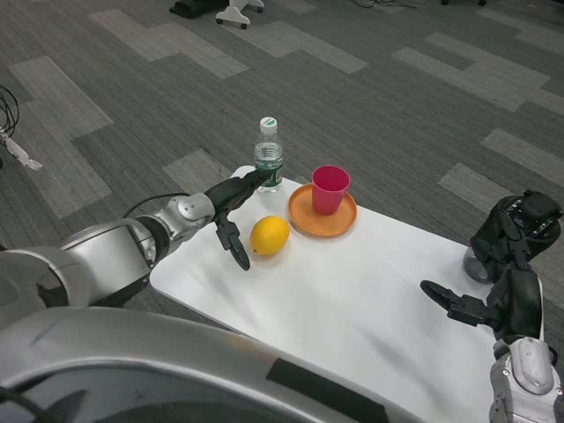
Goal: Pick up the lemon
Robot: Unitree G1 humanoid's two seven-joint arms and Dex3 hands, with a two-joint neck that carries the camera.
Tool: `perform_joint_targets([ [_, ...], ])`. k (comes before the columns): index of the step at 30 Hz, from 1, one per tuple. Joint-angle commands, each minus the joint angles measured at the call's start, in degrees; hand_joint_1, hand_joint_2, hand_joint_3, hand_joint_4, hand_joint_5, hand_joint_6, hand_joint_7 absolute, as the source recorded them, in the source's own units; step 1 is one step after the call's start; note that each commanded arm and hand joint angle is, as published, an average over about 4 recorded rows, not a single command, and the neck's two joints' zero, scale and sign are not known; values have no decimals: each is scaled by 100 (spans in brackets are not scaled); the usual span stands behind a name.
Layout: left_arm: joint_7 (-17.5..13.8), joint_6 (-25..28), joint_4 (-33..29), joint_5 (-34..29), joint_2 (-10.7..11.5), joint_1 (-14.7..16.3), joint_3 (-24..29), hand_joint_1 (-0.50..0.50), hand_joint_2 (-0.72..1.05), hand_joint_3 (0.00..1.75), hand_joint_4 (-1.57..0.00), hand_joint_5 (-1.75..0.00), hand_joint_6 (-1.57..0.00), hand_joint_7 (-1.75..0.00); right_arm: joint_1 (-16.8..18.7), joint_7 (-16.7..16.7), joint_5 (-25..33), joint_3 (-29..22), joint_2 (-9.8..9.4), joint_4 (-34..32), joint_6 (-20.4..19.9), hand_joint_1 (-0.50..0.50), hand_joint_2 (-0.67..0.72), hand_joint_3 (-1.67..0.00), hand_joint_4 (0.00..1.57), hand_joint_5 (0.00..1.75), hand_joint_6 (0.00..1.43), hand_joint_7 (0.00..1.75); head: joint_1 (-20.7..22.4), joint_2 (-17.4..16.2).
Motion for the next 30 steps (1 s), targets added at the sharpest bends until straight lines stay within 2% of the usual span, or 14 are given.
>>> perform_joint_targets([
  [1, 102, 264, 78, 370, -44, -204, 7, 50, -19, 9, 0, 0, 0, 0, -133, -16, 35, 23, 2, 5, -53, 12, -22, -48, 0, 78, 0, 14, -29, 3],
  [6, 236, 525, 113, 647, -92, -317, -116, 50, -19, 9, 0, 0, 0, 0, -141, -11, 35, 38, 15, -15, -53, 12, -22, -48, 0, 78, 0, 14, -72, 11],
  [12, 363, 877, 130, 840, -140, -475, -674, 50, -19, 9, 0, 0, 0, 0, -141, -7, 35, 77, 24, -19, -53, 12, -22, -48, 0, 78, 0, 14, -121, -9],
  [20, 590, 1061, 130, 919, -211, -574, -1122, 50, -19, 9, 0, 0, 0, 0, -165, -7, 35, 124, 35, -12, -53, 8, -22, -48, 0, 78, 0, 14, -133, 4],
  [30, 733, 1099, 130, 880, -351, -677, -1300, 50, -19, 9, 0, 0, 0, 0, -185, -7, 35, 181, 61, -1, -53, 8, -22, -48, 0, 78, 0, 14, -288, 78],
])
